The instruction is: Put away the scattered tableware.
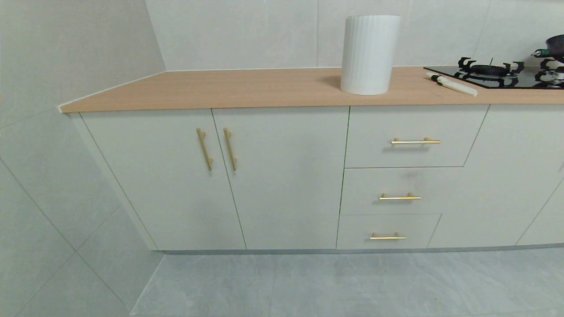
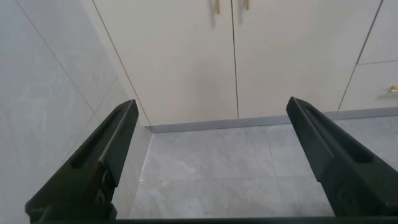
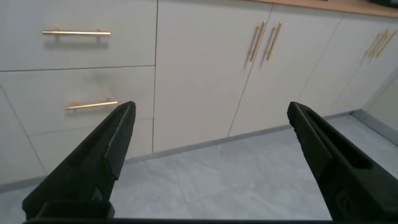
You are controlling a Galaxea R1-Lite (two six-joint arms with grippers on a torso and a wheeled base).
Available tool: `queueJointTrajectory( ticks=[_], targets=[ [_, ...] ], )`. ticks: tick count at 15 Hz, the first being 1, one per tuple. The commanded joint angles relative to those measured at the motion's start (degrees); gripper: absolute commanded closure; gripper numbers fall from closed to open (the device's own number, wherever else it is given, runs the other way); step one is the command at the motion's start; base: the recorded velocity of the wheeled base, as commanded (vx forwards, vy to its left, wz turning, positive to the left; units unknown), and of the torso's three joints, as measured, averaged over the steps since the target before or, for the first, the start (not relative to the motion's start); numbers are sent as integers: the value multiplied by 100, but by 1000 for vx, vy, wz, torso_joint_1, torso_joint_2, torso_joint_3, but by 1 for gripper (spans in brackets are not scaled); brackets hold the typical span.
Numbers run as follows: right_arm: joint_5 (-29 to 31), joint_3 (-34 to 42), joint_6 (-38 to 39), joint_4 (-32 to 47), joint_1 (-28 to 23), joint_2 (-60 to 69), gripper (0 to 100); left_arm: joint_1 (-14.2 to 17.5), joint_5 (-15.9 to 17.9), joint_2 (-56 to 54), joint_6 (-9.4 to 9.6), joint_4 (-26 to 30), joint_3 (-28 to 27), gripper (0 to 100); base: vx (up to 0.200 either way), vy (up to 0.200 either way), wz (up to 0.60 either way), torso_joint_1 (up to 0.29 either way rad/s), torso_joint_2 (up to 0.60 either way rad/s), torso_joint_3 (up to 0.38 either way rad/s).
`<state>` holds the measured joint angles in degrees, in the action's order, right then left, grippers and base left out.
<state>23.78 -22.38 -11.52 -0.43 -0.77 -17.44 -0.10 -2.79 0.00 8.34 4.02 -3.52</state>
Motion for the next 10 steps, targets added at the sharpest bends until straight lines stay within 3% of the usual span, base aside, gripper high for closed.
queueJointTrajectory(
  ticks=[1, 6, 8, 9, 10],
  targets=[
    [-207, 155, -17, 350, 6, 1120, 0, 1, -2, 0, 1, 2, 1, 0, 0, 0, 0, 0, 0, 0],
    [-322, 946, 132, 491, 59, 1736, 0, 1, -2, 0, 1, 2, 1, 0, 0, 0, 0, 0, 0, 0],
    [-893, 1377, 458, 341, 59, 1736, 0, 1, -2, 0, 1, 2, 1, 0, 0, 0, 0, 0, 0, 0],
    [-1482, 1825, 677, 25, 59, 1736, 0, 1, -2, 0, 1, 2, 1, 0, 0, 0, 0, 0, 0, 0],
    [-1596, 2142, 739, -335, 59, 1736, 0, 1, -2, 0, 1, 2, 1, 0, 0, 0, 0, 0, 0, 0]
  ],
)
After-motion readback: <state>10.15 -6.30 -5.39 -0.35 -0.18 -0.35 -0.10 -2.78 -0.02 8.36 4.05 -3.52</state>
